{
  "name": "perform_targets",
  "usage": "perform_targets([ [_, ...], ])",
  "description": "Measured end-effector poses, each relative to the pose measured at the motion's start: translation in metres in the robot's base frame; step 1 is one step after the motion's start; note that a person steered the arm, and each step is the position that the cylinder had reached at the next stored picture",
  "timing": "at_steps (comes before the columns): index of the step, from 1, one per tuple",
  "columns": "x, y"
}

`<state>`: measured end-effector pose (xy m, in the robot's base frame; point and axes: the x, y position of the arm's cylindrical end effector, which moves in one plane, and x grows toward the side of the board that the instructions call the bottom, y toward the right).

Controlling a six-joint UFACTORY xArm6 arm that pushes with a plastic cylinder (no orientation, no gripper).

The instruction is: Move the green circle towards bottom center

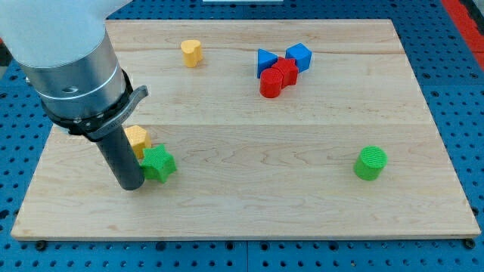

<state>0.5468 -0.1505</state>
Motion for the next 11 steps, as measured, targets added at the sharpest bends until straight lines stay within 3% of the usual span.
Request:
perform_targets([
  [1, 0.001, 0.004],
  [2, 0.022, 0.074],
  [5, 0.023, 0.348],
  [6, -0.022, 0.35],
  [7, -0.056, 0.266],
  [9, -0.129, 0.152],
  [10, -0.071, 0.186],
  [11, -0.079, 0.203],
])
